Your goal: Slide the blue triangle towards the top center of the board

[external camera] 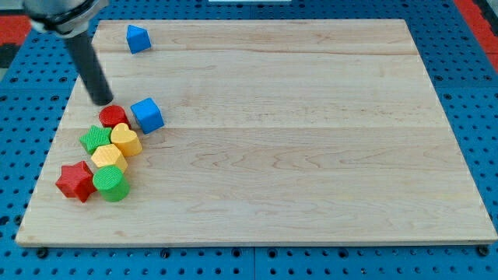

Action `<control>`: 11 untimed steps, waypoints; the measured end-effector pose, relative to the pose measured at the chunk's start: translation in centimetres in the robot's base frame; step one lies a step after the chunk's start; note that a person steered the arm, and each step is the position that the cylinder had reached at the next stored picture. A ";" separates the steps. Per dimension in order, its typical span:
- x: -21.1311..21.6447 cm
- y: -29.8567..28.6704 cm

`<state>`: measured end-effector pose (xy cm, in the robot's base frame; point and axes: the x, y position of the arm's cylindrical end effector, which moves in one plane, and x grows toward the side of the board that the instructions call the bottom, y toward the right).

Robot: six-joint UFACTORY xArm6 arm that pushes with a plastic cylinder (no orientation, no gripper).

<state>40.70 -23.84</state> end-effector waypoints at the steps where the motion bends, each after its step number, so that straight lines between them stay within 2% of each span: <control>1: 2.0 1.9; 2: 5.0 7.4; 4: -2.9 9.0; 6: -3.0 9.7; 7: -0.7 9.7; 8: -2.7 12.3; 9: -5.5 17.3; 10: -4.7 19.6; 11: -8.5 21.0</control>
